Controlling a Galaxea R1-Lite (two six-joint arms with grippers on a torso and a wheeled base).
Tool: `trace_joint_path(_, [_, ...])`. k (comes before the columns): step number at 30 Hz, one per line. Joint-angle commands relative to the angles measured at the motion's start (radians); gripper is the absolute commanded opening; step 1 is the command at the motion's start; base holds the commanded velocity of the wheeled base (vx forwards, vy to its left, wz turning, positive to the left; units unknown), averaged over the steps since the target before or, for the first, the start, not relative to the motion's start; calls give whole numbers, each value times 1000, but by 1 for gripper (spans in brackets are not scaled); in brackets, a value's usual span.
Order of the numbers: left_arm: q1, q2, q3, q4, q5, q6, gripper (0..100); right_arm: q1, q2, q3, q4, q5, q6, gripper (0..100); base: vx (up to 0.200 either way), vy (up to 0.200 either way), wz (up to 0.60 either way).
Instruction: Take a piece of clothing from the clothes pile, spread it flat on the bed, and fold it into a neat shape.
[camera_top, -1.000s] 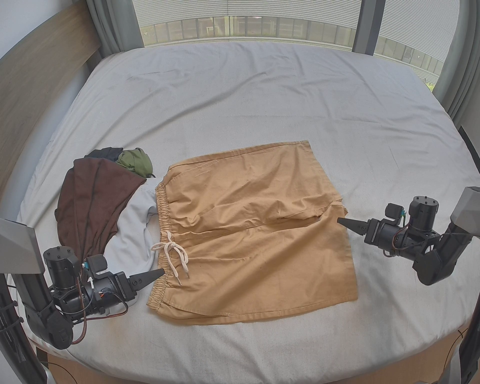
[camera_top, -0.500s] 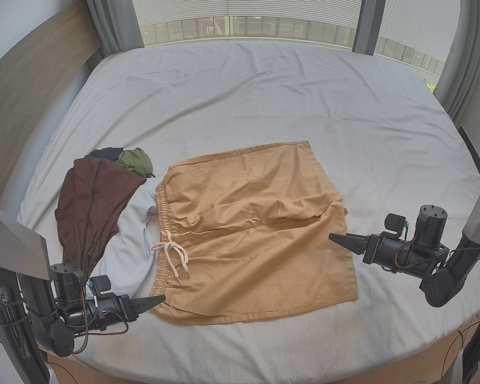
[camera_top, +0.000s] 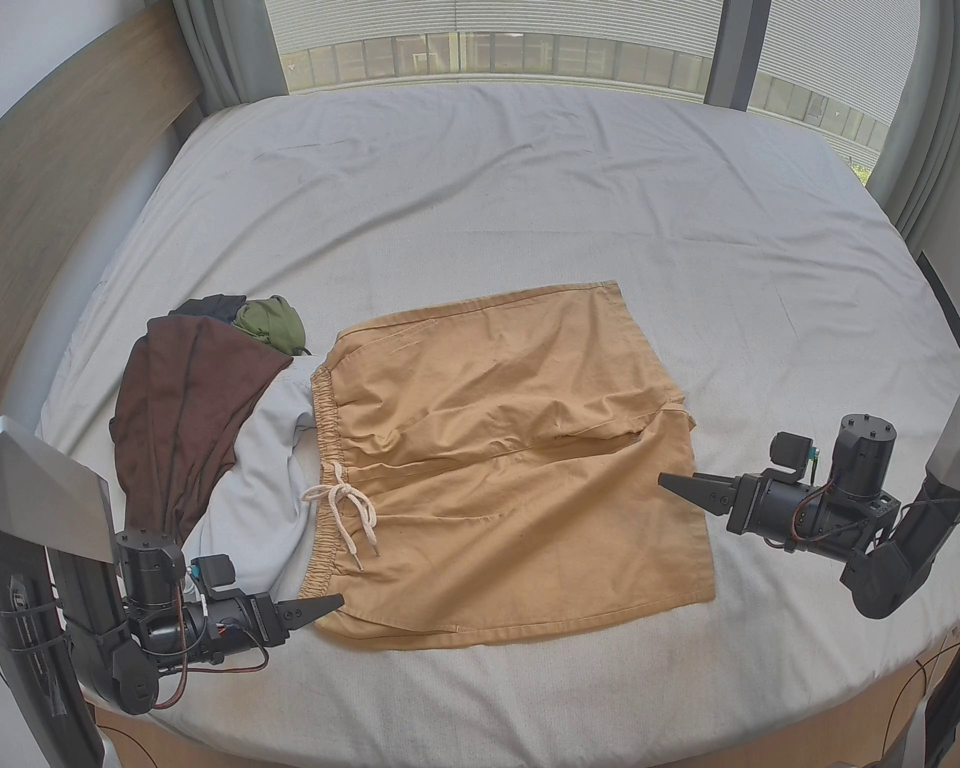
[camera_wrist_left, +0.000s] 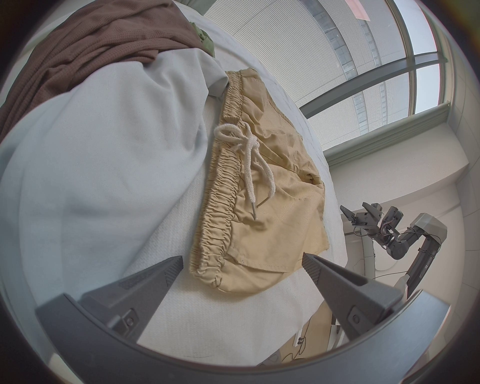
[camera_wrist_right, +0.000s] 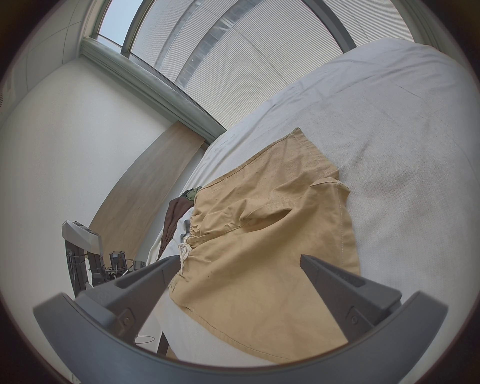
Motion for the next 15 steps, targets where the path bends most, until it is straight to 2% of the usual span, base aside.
trace_joint_path(1, [-2,16,-17,-1,4,-1,100,-2,-1,5,0,0,0,100,0,0,0])
trace_joint_path(2, [-2,18,-13,-1,5,-1,100,-2,-1,6,0,0,0,100,0,0,0])
trace_joint_path(3, [-2,18,-13,-1,5,-1,0,-2,-1,6,0,-1,0,100,0,0,0])
trace_joint_path(10, [-3,21,-13,-1,4,4,0,-9,-5,29,0,0,-4,100,0,0,0])
trace_joint_path(15, [-3,19,-10,-1,4,13,0,-31,-2,92,12,0,-54,100,0,0,0])
